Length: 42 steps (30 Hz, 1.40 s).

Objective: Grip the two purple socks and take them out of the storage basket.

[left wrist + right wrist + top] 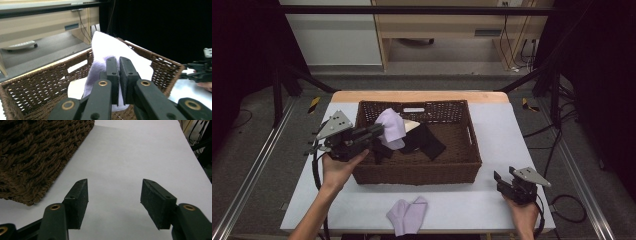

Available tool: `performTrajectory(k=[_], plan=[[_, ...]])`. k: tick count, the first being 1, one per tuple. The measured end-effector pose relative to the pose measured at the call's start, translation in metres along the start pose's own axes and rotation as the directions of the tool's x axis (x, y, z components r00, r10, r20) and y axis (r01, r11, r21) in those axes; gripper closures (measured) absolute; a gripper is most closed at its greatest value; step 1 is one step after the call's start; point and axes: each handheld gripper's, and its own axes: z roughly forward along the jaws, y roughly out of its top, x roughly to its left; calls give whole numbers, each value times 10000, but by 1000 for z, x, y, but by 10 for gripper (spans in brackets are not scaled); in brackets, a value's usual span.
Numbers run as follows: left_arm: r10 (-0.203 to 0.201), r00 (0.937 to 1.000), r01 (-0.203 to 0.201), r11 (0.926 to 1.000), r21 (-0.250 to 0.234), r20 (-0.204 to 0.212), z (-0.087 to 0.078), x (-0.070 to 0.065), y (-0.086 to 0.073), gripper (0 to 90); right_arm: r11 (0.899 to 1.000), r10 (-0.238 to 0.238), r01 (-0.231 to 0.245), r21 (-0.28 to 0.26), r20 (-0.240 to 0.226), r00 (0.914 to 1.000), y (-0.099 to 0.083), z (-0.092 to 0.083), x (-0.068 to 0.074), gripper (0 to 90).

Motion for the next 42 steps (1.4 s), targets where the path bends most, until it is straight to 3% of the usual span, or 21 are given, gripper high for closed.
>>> performTrajectory(k=[13,23,33,36,37,40,42], plan=[[368,9977,-354,9991,-249,578,-38,-28,-12,856,10000,56,-56,-60,0,10000,0,-1,0,398],[459,9949,-476,9987,168,895,-55,-47,-43,856,10000,-18,18,-64,29,10000,0,-1,0,399],[313,9926,-437,9935,1053,1169,-49,-58,-75,856,10000,7,-7,-64,23,10000,0,-1,1,399],[153,9919,-363,9853,1667,1258,-40,-60,-94,856,10000,-35,35,-78,39,10000,0,-1,1,399],[153,9919,-363,9853,1667,1258,-40,-60,-94,856,10000,-41,41,-80,38,10000,0,-1,1,399],[-25,9910,-277,9744,2233,1342,-29,-61,-112,856,10000,-47,47,-66,45,10000,0,0,1,398],[-78,9910,-240,9718,2346,1336,-26,-61,-116,855,10000,-44,44,-53,41,10000,0,0,1,397]])
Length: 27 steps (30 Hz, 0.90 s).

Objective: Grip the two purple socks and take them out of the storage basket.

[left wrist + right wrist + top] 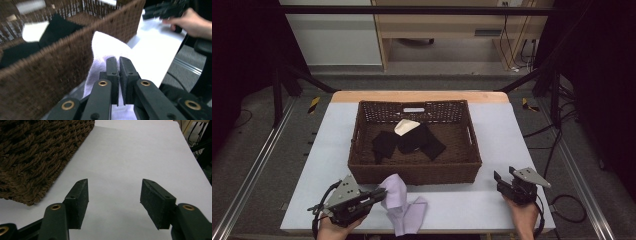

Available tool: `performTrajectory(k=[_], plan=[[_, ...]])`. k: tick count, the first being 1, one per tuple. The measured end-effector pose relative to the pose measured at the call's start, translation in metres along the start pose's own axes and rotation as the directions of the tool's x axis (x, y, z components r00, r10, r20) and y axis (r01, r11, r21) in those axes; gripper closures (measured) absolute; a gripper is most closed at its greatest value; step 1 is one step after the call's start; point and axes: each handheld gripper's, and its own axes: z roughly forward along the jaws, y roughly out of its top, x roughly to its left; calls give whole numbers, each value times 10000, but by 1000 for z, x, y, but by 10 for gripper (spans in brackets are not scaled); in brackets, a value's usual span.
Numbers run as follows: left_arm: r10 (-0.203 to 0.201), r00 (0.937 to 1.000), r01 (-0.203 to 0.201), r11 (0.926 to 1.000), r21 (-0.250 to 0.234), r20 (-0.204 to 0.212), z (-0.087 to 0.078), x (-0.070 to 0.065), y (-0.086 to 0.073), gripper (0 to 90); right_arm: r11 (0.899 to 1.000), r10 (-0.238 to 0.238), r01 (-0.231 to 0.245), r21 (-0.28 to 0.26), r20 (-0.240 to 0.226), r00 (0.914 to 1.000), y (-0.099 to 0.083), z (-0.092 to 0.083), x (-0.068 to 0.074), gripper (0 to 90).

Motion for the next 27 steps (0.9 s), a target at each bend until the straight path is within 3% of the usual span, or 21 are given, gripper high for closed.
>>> performTrajectory(k=[3,15,17,18,19,20,25,27], plan=[[-121,9999,115,9981,613,98,15,2,-12,855,10000,-20,20,12,5,10000,0,0,0,396],[-407,9991,415,9925,1149,-97,39,14,-28,829,10000,-70,70,28,-9,10000,0,0,1,383],[-504,9986,518,9921,1145,-148,42,17,-30,787,9999,-93,93,51,2,10000,0,0,2,376],[-715,9974,724,9902,1191,-120,42,19,-31,689,9999,-142,142,81,36,9999,0,1,1,370],[-715,9974,724,9902,1191,-120,42,19,-31,647,9999,-142,142,81,36,9999,0,1,1,370],[-784,9963,816,9910,1062,-343,39,20,-31,592,9999,-153,152,82,42,9999,0,1,1,366],[-781,9935,842,9937,739,-825,30,22,-31,456,9999,-99,99,84,20,9999,0,0,2,362],[-914,9896,982,9935,578,-1110,21,26,-33,433,9999,-156,156,63,40,9999,0,0,2,356]])
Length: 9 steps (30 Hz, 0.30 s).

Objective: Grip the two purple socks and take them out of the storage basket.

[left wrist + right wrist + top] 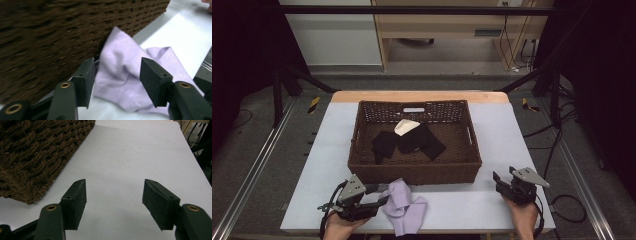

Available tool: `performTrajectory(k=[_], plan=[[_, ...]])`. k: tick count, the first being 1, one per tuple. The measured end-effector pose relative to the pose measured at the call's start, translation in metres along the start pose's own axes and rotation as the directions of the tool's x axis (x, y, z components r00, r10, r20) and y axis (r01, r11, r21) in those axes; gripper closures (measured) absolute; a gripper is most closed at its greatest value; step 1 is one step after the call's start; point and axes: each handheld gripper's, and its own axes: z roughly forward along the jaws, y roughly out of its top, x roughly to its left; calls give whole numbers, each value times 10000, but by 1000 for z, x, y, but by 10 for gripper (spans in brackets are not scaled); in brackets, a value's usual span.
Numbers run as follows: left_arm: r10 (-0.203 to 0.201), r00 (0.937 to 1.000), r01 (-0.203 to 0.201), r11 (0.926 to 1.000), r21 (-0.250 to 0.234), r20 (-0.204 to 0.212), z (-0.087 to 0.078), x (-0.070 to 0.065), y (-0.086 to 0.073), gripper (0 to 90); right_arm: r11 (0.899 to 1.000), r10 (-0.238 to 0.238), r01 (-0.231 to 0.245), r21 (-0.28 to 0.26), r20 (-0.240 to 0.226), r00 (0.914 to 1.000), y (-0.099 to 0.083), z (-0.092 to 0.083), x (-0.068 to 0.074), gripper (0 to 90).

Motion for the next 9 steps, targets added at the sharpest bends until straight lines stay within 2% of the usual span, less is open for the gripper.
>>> performTrajectory(k=[2,3,5,8,9], plan=[[-58,9999,57,10000,-45,-85,-3,2,-1,430,10000,23,-23,-1,-1,10000,0,0,0,351],[-165,9993,159,9997,-180,-326,-9,8,-3,428,10000,30,-30,-6,15,10000,0,0,0,346],[-212,9988,202,9995,-236,-433,-12,11,-4,425,10000,63,-63,5,5,10000,0,0,0,342],[-375,9955,337,9984,-447,-871,-19,21,-7,423,9999,109,-109,12,6,9999,0,0,-1,332],[-375,9955,337,9984,-447,-871,-19,21,-7,423,9999,109,-109,12,6,9999,0,0,-1,332]])
